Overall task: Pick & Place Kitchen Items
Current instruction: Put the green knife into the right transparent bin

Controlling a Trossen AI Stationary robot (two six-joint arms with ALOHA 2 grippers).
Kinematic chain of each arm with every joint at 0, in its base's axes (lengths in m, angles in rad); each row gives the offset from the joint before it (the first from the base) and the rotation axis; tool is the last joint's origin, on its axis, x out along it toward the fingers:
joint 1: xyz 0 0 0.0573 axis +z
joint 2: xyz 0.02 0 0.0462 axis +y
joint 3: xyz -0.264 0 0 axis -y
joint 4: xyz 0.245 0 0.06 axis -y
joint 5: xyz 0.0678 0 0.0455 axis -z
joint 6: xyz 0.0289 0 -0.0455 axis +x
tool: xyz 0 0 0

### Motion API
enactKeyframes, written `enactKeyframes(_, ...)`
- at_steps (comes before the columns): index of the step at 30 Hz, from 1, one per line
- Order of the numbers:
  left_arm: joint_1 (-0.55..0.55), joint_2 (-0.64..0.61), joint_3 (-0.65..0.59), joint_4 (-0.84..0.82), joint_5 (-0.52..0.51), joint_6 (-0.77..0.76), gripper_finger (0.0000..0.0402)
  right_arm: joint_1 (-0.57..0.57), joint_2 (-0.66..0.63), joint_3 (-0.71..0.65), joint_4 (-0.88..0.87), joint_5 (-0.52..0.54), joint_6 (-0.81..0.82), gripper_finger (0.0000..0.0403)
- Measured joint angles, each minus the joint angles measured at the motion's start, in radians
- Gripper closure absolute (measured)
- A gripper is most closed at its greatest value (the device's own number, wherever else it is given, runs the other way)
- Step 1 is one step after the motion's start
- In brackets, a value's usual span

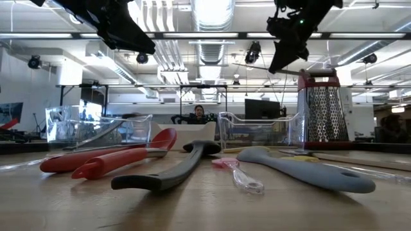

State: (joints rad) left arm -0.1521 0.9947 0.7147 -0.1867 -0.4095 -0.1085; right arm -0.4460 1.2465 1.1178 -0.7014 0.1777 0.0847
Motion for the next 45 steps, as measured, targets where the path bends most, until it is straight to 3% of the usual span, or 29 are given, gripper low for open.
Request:
enactKeyframes(7,0.000,0.000,0.000,0.000,0.000,0.000,0.0234,-0.133,0.138,0.110,-0.035,-0.083,-0.127,0.0364)
enactKeyframes(19,0.000,0.000,0.000,0.000,0.000,0.002,0.0234,-0.220,0.447,0.317,-0.231,-0.111,-0.293,0.0364)
enactKeyframes(27,0.000,0.000,0.000,0.000,0.000,0.020,0.0234,-0.247,0.553,0.330,-0.267,-0.111,-0.366,0.0364)
enactKeyframes(45,0.000,0.000,0.000,0.000,0.000,0.022,0.0234,-0.310,0.697,0.330,-0.168,-0.183,-0.408,0.0364)
